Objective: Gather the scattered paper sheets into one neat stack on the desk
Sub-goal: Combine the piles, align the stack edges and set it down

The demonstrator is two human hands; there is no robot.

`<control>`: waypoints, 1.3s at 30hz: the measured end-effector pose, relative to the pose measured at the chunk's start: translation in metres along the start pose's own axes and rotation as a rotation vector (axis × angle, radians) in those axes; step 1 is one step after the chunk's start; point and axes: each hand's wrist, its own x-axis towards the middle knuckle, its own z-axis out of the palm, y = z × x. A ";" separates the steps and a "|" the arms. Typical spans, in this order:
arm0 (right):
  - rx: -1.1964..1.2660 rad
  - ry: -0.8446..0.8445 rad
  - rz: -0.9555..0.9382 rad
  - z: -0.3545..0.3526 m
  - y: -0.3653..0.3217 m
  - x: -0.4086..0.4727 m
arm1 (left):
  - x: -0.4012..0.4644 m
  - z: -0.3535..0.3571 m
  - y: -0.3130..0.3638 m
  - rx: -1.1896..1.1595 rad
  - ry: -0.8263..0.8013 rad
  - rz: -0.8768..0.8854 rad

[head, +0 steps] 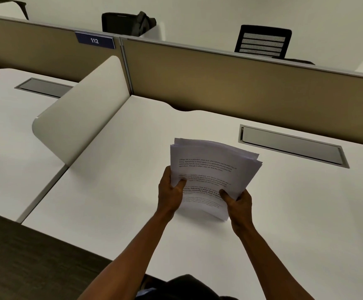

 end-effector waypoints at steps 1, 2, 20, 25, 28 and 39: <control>-0.007 0.010 -0.002 -0.001 0.001 0.001 | 0.000 -0.001 -0.001 0.008 0.005 0.001; -0.017 0.011 -0.005 -0.001 0.002 0.001 | -0.001 -0.001 0.000 0.015 0.004 0.002; 0.043 0.007 -0.037 0.004 0.000 -0.001 | -0.006 -0.003 0.000 -0.104 0.014 -0.042; 0.071 0.026 -0.023 0.004 0.000 0.003 | -0.001 -0.002 0.004 -0.139 0.022 -0.057; 0.102 -0.013 -0.028 0.011 -0.003 0.001 | -0.003 0.010 0.012 -0.193 0.013 -0.071; 0.044 -0.013 -0.012 0.003 0.016 -0.006 | -0.011 0.011 -0.002 -0.081 -0.016 -0.073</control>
